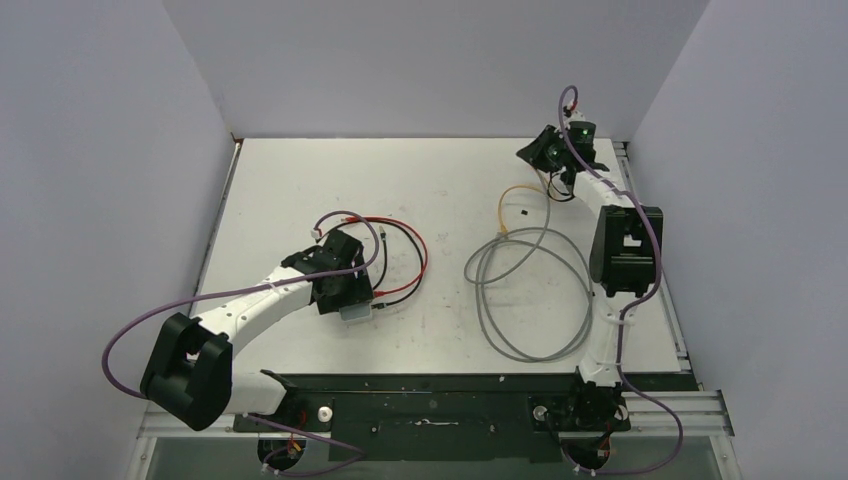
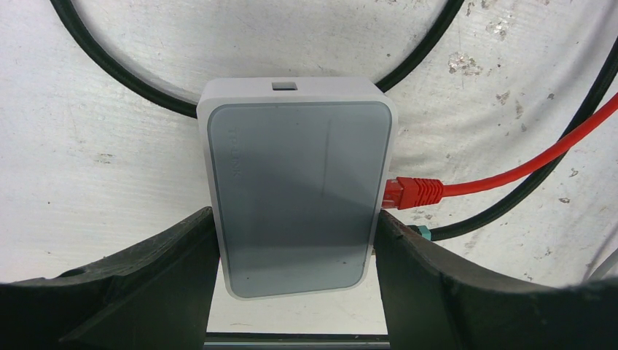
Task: Pull the plug from the switch port
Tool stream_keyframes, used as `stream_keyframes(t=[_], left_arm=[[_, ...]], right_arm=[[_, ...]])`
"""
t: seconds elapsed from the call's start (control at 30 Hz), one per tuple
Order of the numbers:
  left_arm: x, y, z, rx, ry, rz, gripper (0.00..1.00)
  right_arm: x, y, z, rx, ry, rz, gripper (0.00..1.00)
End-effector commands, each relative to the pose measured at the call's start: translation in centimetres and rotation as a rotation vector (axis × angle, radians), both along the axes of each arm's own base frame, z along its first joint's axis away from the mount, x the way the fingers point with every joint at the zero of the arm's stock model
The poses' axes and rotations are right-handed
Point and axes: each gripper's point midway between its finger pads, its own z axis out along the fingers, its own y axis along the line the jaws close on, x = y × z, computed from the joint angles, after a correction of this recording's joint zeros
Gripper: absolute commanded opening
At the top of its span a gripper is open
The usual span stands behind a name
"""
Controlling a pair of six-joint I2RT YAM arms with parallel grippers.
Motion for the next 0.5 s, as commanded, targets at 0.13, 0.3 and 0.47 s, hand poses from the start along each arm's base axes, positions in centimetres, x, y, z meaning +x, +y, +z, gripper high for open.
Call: stream_keyframes(t=[0.13, 0.3, 0.47], left_arm=[[1.4, -0.7, 1.3, -0.027, -0.046, -0.003, 0.00], [1.3, -0.5, 1.6, -0.020, -0.050, -0.002, 0.00], [1.1, -0.2, 1.5, -0.012, -0.043, -0.006, 0.00]], right_arm=[[5.6, -3.1, 1.3, -0.071, -0.114, -0.130, 0.06], [8.4, -5.1, 2.2, -0.055, -0.147, -0.196, 0.06], [10.0, -6.6, 2.5, -0.035, -0.158, -0.227, 0.06]])
